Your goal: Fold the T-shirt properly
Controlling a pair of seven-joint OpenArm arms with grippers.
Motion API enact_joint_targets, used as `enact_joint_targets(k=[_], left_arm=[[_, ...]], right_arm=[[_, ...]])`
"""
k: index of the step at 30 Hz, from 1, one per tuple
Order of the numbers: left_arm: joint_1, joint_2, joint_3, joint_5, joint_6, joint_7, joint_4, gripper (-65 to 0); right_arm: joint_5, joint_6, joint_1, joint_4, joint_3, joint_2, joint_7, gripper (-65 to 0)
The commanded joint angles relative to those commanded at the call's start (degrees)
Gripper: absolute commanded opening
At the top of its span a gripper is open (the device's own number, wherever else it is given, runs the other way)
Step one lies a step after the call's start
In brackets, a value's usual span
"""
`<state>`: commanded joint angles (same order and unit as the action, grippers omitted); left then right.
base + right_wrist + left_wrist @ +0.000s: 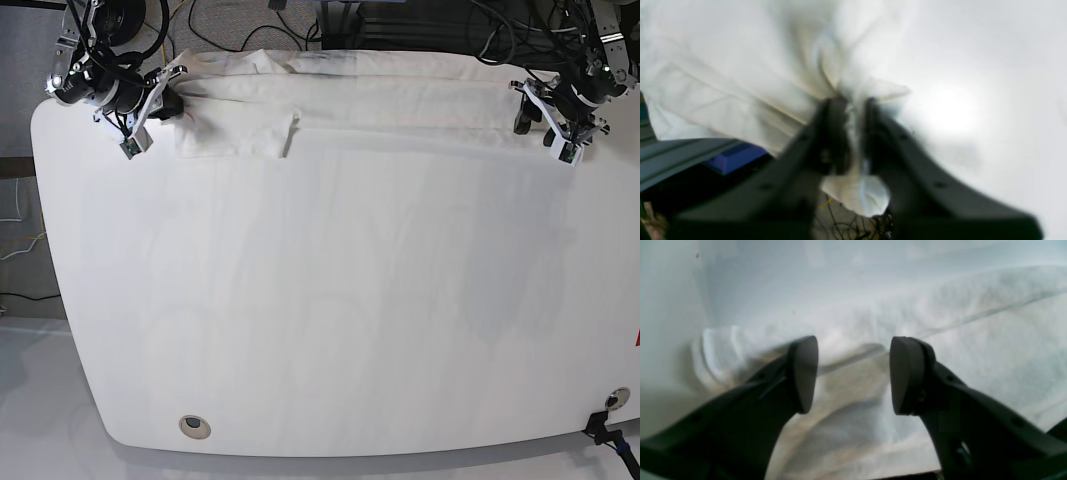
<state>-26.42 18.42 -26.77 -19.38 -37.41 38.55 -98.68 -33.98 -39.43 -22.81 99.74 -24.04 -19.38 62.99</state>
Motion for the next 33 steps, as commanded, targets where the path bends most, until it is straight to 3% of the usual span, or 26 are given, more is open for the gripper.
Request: enact_joint_targets(k=[17,20,22,28,33], left_arm=[[-0.4,0.9,-2.7,0.1,0.0,0.0,-0.1,-32.9],[-0.4,1.2,-2.0,3.1,0.0,0.0,1.1,-33.3],[-0.3,1.2,-1.1,4.2,-0.1,0.0,2.8,-38.5],[0.0,1.3,0.4,4.3,-0.1,0.0,7.1,-62.7],[1.1,1.3,0.7,4.3,-0.1,0.0,10.4,-65.0]], right_arm=[[0.0,0.09,1.2,-0.4,0.0,0.0,0.0,-65.0],[0.0,0.09,1.2,-0.4,0.0,0.5,0.0,-65.0],[0.0,0.09,1.2,-0.4,0.0,1.0,0.0,-65.0],[0.0,0.09,1.2,-0.4,0.0,1.1,0.0,-65.0],[0.0,0.09,1.2,-0.4,0.0,1.1,0.0,-65.0]])
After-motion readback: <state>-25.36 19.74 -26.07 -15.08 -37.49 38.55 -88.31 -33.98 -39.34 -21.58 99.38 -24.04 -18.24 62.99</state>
